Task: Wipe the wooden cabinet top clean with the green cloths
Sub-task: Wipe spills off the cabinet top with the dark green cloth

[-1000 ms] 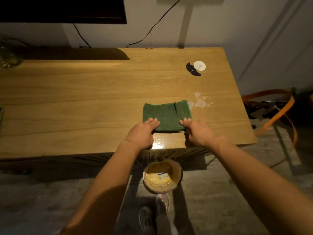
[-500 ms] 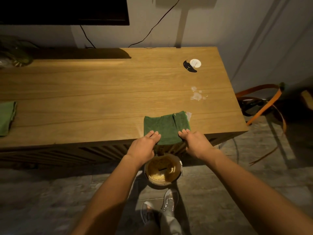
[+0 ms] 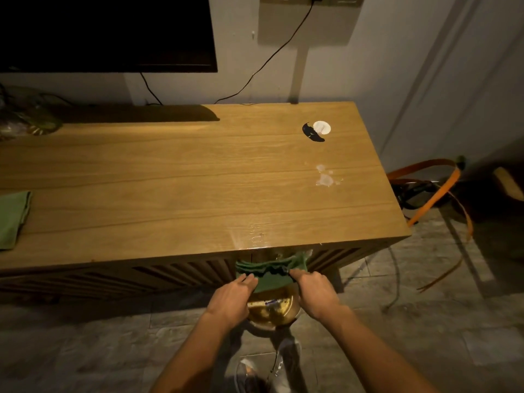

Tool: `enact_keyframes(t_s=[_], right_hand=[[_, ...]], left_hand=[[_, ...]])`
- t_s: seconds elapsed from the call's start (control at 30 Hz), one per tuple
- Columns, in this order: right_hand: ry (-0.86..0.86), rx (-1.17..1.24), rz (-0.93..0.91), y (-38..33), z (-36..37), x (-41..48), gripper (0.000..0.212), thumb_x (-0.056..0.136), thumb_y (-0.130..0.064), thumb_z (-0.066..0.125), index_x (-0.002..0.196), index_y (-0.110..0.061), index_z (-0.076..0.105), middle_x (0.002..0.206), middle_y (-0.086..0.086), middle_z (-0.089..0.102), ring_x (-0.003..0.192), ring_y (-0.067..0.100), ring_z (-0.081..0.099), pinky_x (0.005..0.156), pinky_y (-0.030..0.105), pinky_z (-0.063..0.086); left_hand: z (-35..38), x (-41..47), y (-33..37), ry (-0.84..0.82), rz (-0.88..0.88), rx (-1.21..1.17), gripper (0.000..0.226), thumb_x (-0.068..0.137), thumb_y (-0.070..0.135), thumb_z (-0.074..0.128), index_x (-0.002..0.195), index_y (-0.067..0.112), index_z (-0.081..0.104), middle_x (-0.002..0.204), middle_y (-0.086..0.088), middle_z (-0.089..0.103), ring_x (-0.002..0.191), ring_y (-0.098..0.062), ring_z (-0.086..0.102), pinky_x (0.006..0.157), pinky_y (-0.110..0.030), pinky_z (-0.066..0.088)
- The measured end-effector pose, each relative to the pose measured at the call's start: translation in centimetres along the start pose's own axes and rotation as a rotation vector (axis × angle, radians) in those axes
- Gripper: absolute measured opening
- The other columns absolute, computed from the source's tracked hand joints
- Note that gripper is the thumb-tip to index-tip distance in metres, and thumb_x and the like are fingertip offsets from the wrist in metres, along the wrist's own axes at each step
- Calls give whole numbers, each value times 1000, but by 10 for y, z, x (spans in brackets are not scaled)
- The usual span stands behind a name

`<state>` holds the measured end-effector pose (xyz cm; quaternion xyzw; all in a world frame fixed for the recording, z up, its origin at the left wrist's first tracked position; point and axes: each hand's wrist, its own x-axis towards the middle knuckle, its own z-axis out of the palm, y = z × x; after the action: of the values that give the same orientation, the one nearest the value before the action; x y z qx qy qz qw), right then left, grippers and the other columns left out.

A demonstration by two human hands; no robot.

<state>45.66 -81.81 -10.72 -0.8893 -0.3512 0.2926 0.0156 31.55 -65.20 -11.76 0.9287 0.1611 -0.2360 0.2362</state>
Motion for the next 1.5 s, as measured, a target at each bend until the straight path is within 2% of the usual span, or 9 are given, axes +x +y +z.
enact_keyframes(t_s=[0.13,0.4,0.6,0.73,0.83,1.03,1.13,1.33,1.5], right_hand=[[-41,13,38,-1,10,-1,46,89,-9,58,133,-24,57,124,7,66,112,31,62,94,40,52],[-125,-29,71,0,25,-20,40,92,-13,57,130,-24,58,119,10,66,109,29,63,91,41,54],[-66,91,135,3,9,-31,37,93,-17,58,128,-26,61,116,7,68,107,26,63,90,37,53],[-132,104,160,12,-12,-40,36,93,-19,60,128,-24,62,121,7,63,111,25,59,93,37,51],[-169,137,165,19,-39,-43,33,92,-16,60,123,-24,65,118,3,64,106,21,61,92,36,53],[-360,156,115,40,-125,-45,29,92,-17,55,109,-31,74,97,-7,72,90,8,67,82,28,57],[-365,173,105,49,-169,-40,25,91,-21,57,105,-33,74,90,-14,68,87,4,63,71,20,49],[-272,118,-12,66,-243,-24,31,92,-16,54,113,-25,74,108,-1,73,97,15,64,80,25,50],[-243,96,-72,87,-296,17,28,94,-17,54,113,-25,73,101,-3,72,95,15,65,79,27,50]], left_hand=[[10,7,-7,4,-15,1,63,93,9,51,152,23,30,160,1,29,146,-18,30,113,-38,37],[17,0,-5,-18,-16,12,64,90,4,49,149,23,36,157,0,35,141,-21,38,112,-35,37],[6,-8,4,-12,-33,-15,65,89,3,47,148,28,37,156,1,38,136,-23,45,108,-38,42],[-14,-10,16,-66,4,-35,54,90,14,51,140,36,48,132,-4,60,116,-25,58,96,-37,49],[-37,-10,28,-128,61,-61,46,91,18,51,133,35,56,118,-5,66,108,-26,61,93,-38,52],[-100,-3,49,-215,150,-161,39,94,22,51,127,41,60,119,4,67,106,-12,60,96,-35,50],[-132,4,62,-207,137,-196,39,91,22,51,121,44,63,115,8,68,102,-8,60,92,-31,51],[-203,34,89,-135,155,-187,36,86,20,53,112,38,71,101,13,72,94,-6,63,85,-27,50],[-256,69,112,-135,103,-185,34,91,13,52,110,32,73,101,7,70,100,-12,61,93,-35,50]])
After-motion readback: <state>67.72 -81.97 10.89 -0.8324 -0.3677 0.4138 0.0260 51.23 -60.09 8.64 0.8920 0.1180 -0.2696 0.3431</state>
